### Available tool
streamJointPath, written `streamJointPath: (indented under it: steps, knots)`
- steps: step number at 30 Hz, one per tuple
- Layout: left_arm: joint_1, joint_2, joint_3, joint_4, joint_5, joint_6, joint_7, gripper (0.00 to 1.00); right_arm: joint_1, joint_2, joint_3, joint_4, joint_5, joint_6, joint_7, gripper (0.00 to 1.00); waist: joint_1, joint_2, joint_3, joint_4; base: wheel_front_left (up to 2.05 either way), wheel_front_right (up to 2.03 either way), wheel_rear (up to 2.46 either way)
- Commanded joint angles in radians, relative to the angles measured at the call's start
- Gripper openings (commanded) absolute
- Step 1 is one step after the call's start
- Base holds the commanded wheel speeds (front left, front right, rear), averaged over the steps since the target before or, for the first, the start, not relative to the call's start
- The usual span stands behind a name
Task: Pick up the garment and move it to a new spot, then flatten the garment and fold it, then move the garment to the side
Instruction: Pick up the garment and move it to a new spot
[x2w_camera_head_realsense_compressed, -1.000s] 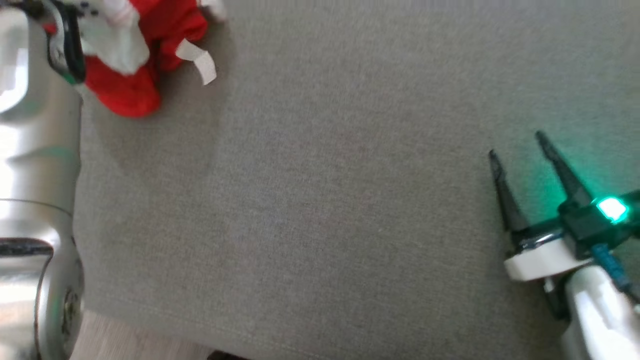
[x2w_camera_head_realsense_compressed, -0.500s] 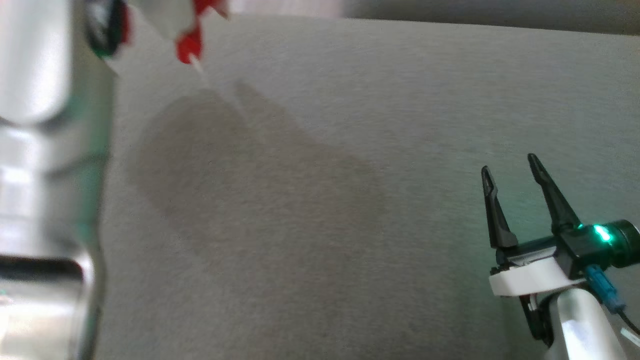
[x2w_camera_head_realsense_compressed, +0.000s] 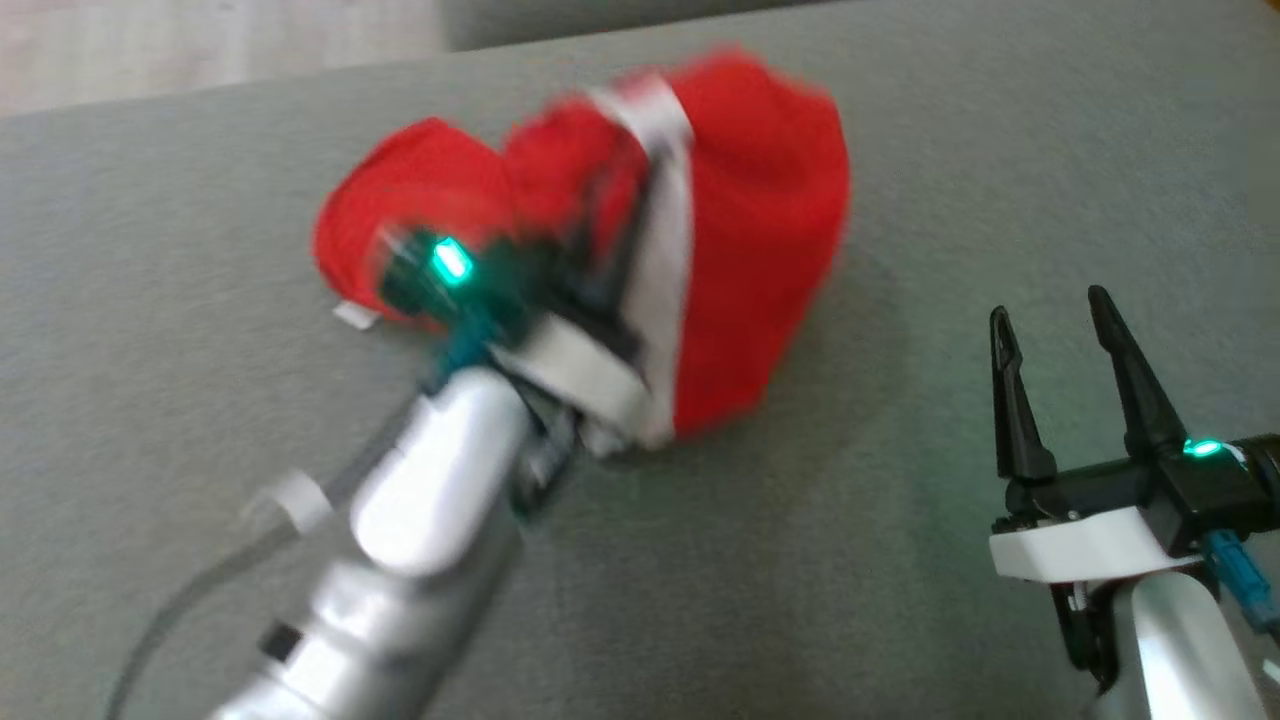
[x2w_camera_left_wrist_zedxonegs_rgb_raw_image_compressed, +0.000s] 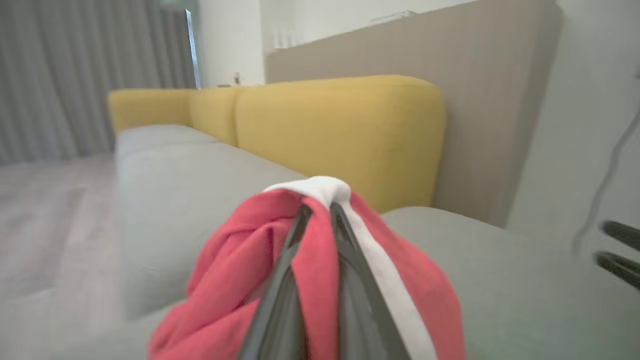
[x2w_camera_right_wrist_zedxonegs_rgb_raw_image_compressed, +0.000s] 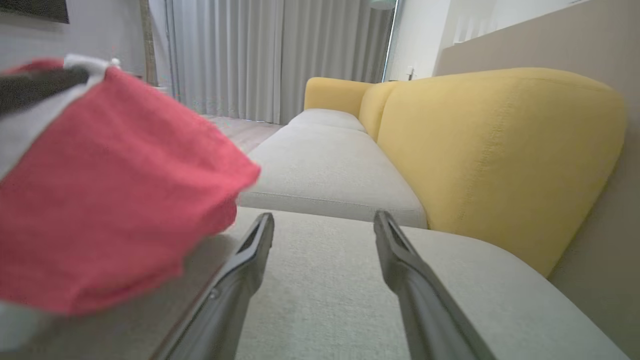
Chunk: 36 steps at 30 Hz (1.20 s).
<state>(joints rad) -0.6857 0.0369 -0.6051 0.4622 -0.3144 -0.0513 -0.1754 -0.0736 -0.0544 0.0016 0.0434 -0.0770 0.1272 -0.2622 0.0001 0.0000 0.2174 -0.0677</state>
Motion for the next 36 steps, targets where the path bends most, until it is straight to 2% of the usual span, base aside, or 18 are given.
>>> streamJointPath:
  steps: [1, 5, 6, 7, 8, 9, 12, 15, 18, 23, 27, 31, 36]
  knots:
    - [-0.002, 0.014, -0.052, -0.027, -0.065, 0.012, -0.032, 0.0, -0.033, 0.003, 0.019, -0.032, 0.012, 0.003, 0.0, 1.0, -0.0001, 0.0, 0.041, -0.061, 0.0, 0.0, 0.0]
    - [0.022, 0.014, -0.238, -0.012, -0.168, 0.057, -0.07, 0.0, -0.035, 0.004, 0.009, -0.026, 0.031, 0.003, 0.0, 1.0, -0.0001, 0.0, 0.055, -0.085, 0.0, 0.0, 0.0]
    - [0.021, 0.014, -0.272, -0.011, -0.183, 0.073, -0.075, 0.27, -0.035, 0.004, 0.008, -0.025, 0.034, 0.003, 0.0, 1.0, -0.0001, 0.0, 0.055, -0.086, 0.0, 0.0, 0.0]
    - [0.019, 0.014, -0.295, -0.011, -0.197, 0.098, -0.079, 1.0, -0.033, 0.004, 0.006, -0.024, 0.034, 0.003, 0.0, 1.0, -0.0001, 0.0, 0.052, -0.086, 0.0, 0.0, 0.0]
    - [0.016, 0.014, -0.314, -0.013, -0.207, 0.119, -0.082, 1.0, -0.03, 0.004, 0.003, -0.022, 0.034, 0.003, 0.0, 1.0, -0.0001, 0.0, 0.048, -0.083, 0.0, 0.0, 0.0]
    - [0.016, 0.014, -0.314, -0.013, -0.207, 0.119, -0.082, 1.0, -0.03, 0.004, 0.003, -0.022, 0.034, 0.003, 0.0, 1.0, -0.0001, 0.0, 0.048, -0.083, 0.0, 0.0, 0.0]
    - [0.0, 0.014, -0.343, -0.026, -0.192, 0.181, -0.085, 1.0, -0.022, 0.004, -0.011, -0.014, 0.033, 0.003, 0.0, 1.0, -0.0001, 0.0, 0.03, -0.061, 0.0, 0.0, 0.0]
    - [0.012, 0.013, -0.33, -0.056, -0.14, 0.227, -0.086, 1.0, -0.011, 0.004, -0.019, -0.01, 0.034, 0.003, 0.0, 1.0, -0.0001, 0.0, 0.007, -0.029, 0.0, 0.0, 0.0]
    - [0.068, 0.022, -0.288, -0.081, -0.09, 0.253, -0.086, 1.0, 0.002, 0.004, -0.026, -0.008, 0.034, 0.003, 0.0, 1.0, -0.0001, 0.0, -0.019, 0.005, 0.0, 0.0, 0.0]
    - [0.201, 0.084, -0.206, -0.098, -0.043, 0.274, -0.086, 1.0, 0.021, 0.004, -0.035, -0.006, 0.033, 0.003, 0.0, 1.0, -0.0001, 0.0, -0.046, 0.049, 0.0, 0.0, 0.0]
    - [0.269, 0.114, -0.171, -0.069, -0.015, 0.274, -0.086, 1.0, 0.026, 0.004, -0.031, -0.007, 0.032, 0.003, 0.0, 1.0, -0.0001, 0.0, -0.044, 0.061, 0.0, 0.0, 0.0]
    - [0.262, 0.114, -0.147, -0.019, 0.023, 0.281, -0.086, 1.0, 0.027, 0.004, -0.025, -0.009, 0.022, 0.003, 0.0, 1.0, -0.0001, 0.0, -0.02, 0.061, 0.0, 0.0, 0.0]
    - [0.18, 0.088, -0.14, 0.078, 0.064, 0.267, -0.086, 1.0, 0.012, 0.004, -0.003, -0.011, 0.015, 0.003, 0.0, 1.0, -0.0001, 0.0, 0.027, 0.049, 0.0, 0.0, 0.0]
